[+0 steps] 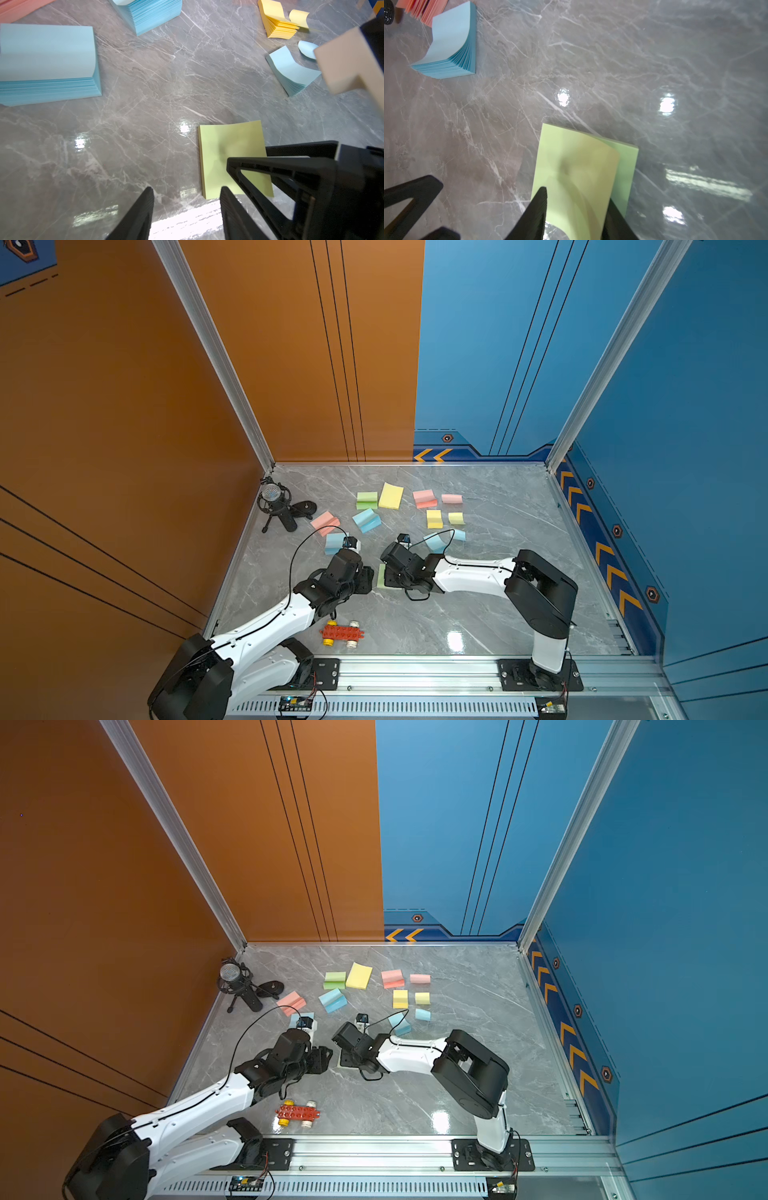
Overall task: Tear off pages from different memo pads
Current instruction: Pick up the memo pad from the center of the board.
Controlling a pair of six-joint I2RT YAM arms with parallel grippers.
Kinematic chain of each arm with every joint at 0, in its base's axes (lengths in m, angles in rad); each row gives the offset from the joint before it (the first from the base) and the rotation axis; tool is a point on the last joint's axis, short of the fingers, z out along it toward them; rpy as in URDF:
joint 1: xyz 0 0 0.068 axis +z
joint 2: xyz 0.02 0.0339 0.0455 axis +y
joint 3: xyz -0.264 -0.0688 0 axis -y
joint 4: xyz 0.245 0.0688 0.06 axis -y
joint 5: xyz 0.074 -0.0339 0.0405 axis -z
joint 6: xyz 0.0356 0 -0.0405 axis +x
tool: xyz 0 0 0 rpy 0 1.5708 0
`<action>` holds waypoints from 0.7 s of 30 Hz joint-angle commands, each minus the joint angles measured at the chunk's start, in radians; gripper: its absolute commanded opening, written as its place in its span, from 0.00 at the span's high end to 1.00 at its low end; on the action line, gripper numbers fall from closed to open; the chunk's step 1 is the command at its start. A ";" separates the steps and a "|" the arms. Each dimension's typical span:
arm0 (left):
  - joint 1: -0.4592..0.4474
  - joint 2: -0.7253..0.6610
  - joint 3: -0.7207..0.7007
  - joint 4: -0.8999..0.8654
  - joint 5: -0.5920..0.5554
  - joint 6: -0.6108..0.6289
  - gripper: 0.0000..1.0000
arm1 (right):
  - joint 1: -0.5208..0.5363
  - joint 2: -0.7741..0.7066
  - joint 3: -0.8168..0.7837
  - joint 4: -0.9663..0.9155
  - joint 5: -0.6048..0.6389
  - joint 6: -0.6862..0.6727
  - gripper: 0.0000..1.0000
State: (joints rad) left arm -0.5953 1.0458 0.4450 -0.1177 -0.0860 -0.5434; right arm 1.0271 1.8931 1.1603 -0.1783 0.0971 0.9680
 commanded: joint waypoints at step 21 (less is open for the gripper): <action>0.017 -0.156 -0.050 -0.022 0.050 -0.010 0.30 | -0.052 -0.157 0.359 -0.683 -0.092 -1.009 1.00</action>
State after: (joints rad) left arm -0.5911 0.9276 0.4225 -0.1234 -0.0547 -0.5407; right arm 0.9760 1.8027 1.4853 -0.5888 0.0277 0.3733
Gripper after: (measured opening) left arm 0.700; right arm 0.042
